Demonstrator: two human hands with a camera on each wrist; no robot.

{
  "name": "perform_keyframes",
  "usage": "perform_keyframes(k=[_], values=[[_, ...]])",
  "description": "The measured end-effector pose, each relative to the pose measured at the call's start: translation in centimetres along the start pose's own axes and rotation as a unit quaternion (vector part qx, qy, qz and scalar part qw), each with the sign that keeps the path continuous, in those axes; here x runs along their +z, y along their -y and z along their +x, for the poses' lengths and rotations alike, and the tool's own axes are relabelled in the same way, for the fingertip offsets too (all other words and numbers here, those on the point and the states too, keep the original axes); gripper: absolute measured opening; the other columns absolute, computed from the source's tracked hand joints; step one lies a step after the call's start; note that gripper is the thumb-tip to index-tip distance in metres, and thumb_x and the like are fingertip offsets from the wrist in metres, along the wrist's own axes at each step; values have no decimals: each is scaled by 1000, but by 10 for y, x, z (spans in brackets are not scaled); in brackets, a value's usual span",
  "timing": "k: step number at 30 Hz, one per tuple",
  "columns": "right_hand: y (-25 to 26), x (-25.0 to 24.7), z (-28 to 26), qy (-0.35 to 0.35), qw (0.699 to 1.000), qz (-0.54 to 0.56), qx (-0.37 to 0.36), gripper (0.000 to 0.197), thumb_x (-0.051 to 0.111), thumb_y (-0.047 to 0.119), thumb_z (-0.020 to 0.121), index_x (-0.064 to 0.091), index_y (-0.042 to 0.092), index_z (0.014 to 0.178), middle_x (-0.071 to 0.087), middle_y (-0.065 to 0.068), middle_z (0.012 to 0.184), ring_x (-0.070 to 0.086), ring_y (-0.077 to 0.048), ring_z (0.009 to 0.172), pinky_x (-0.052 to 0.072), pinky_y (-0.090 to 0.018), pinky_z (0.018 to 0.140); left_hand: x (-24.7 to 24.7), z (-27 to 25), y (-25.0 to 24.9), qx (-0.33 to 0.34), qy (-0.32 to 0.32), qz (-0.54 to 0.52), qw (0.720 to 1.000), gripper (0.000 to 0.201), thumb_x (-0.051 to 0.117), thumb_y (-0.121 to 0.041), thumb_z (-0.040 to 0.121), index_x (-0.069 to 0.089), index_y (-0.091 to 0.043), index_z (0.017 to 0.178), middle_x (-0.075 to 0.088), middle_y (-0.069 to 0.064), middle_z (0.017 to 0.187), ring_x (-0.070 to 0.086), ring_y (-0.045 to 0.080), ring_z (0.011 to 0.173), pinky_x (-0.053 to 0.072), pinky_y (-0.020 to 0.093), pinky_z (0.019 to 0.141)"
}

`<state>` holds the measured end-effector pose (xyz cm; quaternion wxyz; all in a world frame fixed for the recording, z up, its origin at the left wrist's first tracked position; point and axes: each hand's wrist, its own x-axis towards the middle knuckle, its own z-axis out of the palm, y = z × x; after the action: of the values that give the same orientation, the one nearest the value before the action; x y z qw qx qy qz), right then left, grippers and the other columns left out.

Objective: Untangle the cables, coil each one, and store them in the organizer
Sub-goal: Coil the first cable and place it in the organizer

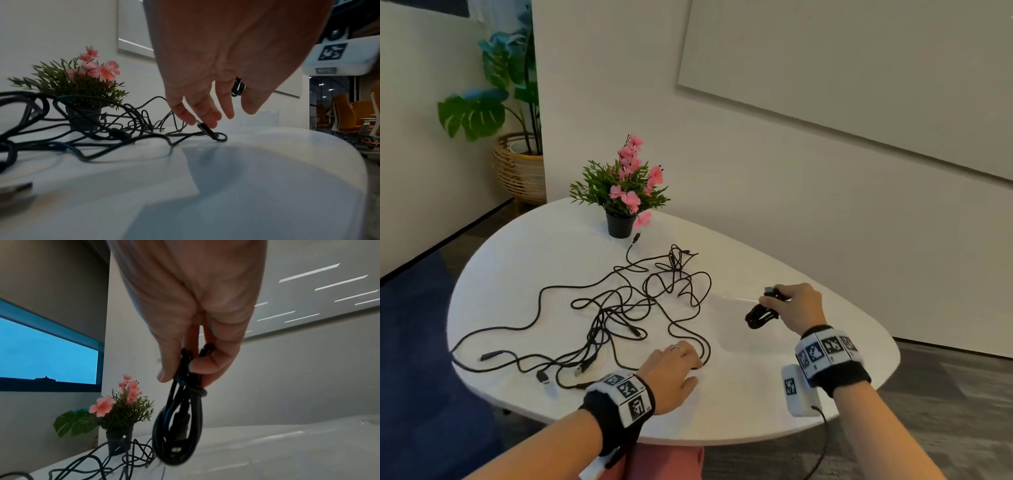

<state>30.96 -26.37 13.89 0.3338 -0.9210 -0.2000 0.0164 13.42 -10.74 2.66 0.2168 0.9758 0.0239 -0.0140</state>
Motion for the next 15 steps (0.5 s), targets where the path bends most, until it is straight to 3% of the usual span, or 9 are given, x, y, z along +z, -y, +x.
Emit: perform_keyframes(k=[4,6,9,10,13,15], values=[[7,16,31,68,994,-85,0,31,70,27,82,71,1,99,66,-12,84,55,-19,76,41,-25,68,6,5,6,-4,-4,-20,1000,36,39,-33,97,45,-24,131,36,-8,137,40,13,123,31,31,99],[14,26,42,110,985,-129,11,37,71,28,82,69,0,105,68,-16,95,57,-22,80,46,-28,71,6,7,6,-4,-8,-25,1000,36,39,-32,96,46,-25,130,37,-8,137,40,13,124,31,31,100],[22,42,53,151,971,-183,38,62,78,31,74,56,2,123,60,-13,120,59,-25,105,49,-29,86,7,9,5,-8,-8,-27,1000,38,40,-32,96,43,-23,133,35,-5,139,38,15,125,31,32,100],[24,47,54,160,964,-206,46,65,80,33,71,54,2,121,59,-12,117,59,-25,105,50,-30,85,7,10,4,-11,-9,-26,1000,39,40,-33,96,42,-22,134,34,-4,141,38,15,126,32,32,101],[27,64,50,177,950,-252,57,46,84,35,65,57,6,91,57,-6,79,55,-18,67,45,-25,54,8,11,1,-20,-14,-31,999,44,41,-33,96,37,-20,137,30,-2,143,36,18,128,32,35,104],[25,72,49,170,951,-250,62,41,85,34,63,62,6,82,63,-8,75,59,-19,65,47,-25,52,10,13,0,-22,-14,-37,999,44,42,-33,95,36,-19,137,30,-2,144,36,19,128,33,35,104]])
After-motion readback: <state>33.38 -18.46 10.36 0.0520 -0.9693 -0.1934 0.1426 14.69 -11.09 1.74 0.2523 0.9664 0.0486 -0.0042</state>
